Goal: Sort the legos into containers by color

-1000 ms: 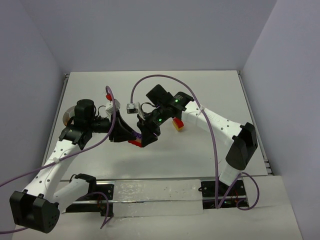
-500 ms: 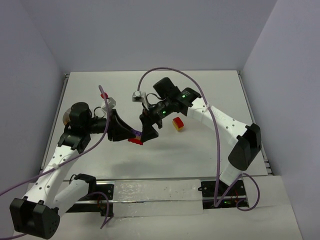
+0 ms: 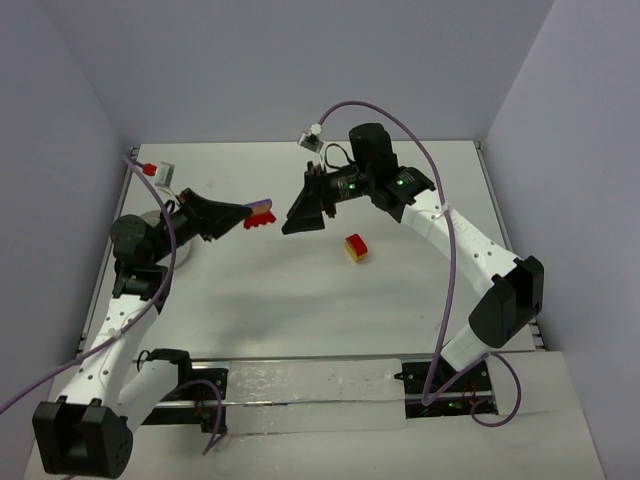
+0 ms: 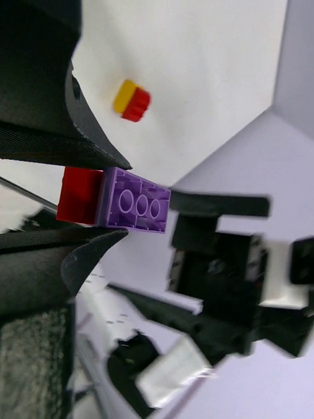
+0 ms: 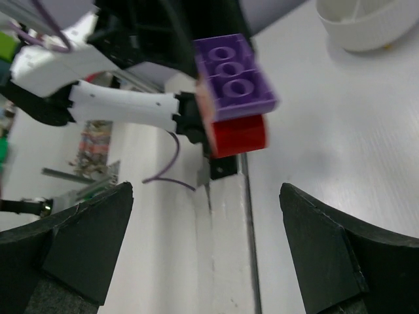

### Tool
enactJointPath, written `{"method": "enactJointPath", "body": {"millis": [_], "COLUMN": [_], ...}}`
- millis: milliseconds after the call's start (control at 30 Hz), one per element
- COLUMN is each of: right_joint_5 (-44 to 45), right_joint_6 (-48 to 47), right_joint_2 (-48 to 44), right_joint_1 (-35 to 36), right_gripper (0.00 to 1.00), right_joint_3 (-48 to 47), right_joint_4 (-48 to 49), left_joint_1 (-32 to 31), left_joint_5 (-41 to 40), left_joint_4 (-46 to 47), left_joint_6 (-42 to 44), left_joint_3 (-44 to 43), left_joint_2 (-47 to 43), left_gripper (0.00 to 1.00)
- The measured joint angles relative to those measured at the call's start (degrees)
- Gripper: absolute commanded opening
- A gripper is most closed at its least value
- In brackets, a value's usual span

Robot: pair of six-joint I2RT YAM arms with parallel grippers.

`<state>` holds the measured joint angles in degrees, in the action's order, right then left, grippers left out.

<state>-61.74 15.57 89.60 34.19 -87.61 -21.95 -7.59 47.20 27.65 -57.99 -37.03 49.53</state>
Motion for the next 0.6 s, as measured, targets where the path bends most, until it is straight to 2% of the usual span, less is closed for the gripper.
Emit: {"method": "enactJointPath", "body": {"millis": [133,300,433,600], "right_joint_5": [-1.86,-2.84,-1.52,0.51], "right_joint_6": [11.51,27.18,32.9,34.75], "right_joint_2": [0.29,2.56,5.43,7.19], "right_joint_1": [0.01,0.05,0.29,0.59], "right_gripper": [0.94,0.91,0.89,0.89], "right_joint_3": [0.74,3.46,3.58,3.53], "right_joint_4": [12.55,29.0,33.01,33.22], "left_joint_1": [1.04,1.04,1.06,1.18], "left_joint_5": [-4.87,-7.19,-8.16,-8.73], "left_joint_4": [4.07,6.39,7.09,7.48], "left_joint_6": [-5.91,-9.14,-10.68,-12.08], "left_joint_3": [-1.63,-2.01,-2.02,-2.02], "left_joint_2": [3.69,3.64,3.16,3.05], "left_gripper": [0.0,0.0,0.0,0.0]}}
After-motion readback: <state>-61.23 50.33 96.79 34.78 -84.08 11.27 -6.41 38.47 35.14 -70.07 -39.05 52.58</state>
